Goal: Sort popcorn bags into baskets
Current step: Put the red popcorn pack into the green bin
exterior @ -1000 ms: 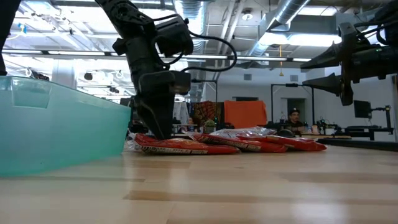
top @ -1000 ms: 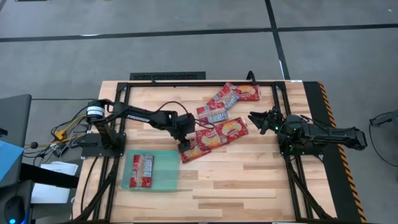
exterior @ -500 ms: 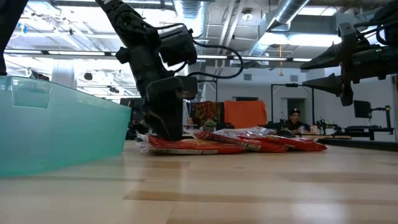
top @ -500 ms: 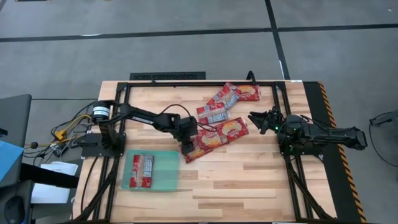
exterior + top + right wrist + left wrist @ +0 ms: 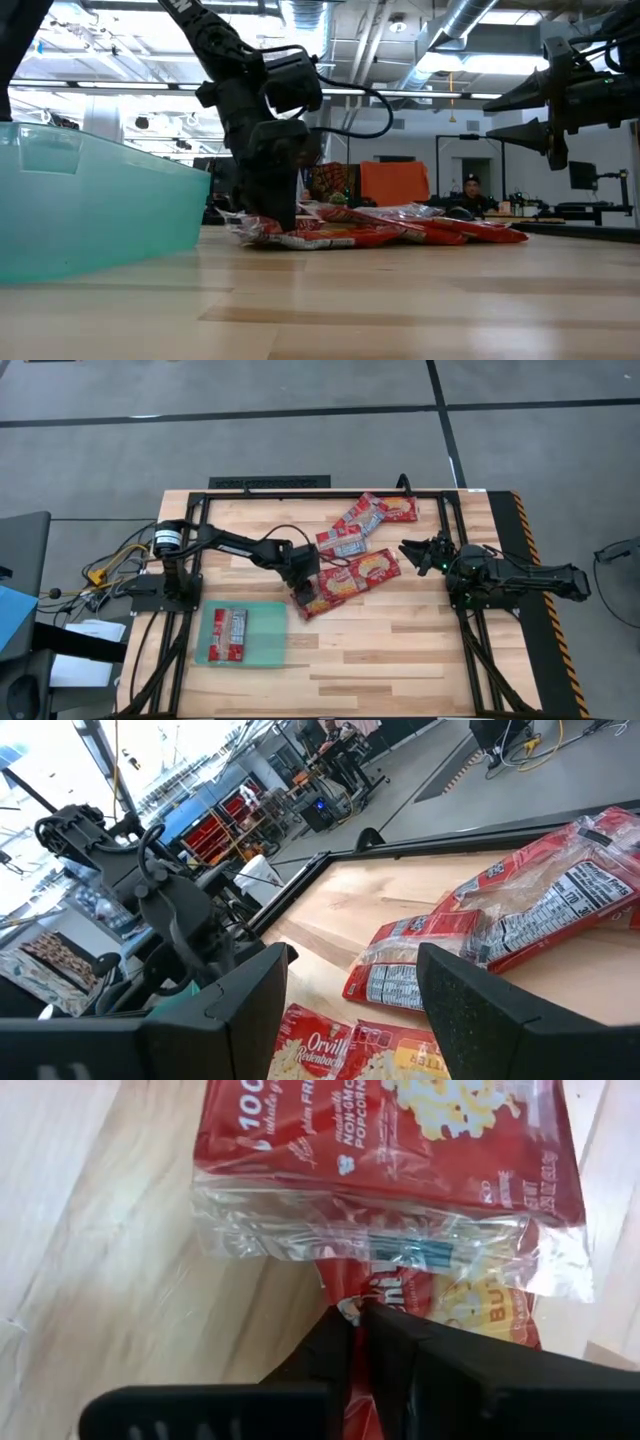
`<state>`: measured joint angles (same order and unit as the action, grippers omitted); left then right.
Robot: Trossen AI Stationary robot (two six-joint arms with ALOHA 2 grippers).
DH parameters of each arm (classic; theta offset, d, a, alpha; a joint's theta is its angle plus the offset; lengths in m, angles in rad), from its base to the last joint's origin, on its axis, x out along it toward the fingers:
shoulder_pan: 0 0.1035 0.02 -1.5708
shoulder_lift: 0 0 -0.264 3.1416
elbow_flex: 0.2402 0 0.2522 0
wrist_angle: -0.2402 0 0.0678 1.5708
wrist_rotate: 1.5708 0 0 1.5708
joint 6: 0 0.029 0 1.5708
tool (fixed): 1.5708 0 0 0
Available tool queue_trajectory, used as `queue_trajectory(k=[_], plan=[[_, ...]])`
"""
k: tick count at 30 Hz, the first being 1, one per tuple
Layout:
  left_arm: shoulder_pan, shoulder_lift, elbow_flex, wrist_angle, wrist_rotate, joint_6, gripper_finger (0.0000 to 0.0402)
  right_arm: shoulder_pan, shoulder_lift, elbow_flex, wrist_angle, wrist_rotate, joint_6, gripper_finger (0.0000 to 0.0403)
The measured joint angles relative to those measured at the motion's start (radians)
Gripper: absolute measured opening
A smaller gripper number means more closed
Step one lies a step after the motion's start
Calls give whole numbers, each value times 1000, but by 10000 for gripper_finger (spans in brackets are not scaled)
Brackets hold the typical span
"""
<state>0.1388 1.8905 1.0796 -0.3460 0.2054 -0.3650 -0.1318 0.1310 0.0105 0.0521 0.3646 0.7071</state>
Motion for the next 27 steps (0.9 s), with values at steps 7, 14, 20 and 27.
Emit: queue_trajectory(k=[7, 14, 20, 27], plan=[[38, 5, 157, -194, -25, -13, 2, 0, 0, 0, 0, 0, 0, 249], [43, 4, 291, -330, -18, -19, 1, 0, 0, 0, 0, 0, -8, 249], [43, -6, 372, -466, -14, -78, 0, 0, 0, 0, 0, 0, -8, 249], [33, -121, 382, -605, -64, -226, 0, 0, 0, 0, 0, 0, -8, 249]])
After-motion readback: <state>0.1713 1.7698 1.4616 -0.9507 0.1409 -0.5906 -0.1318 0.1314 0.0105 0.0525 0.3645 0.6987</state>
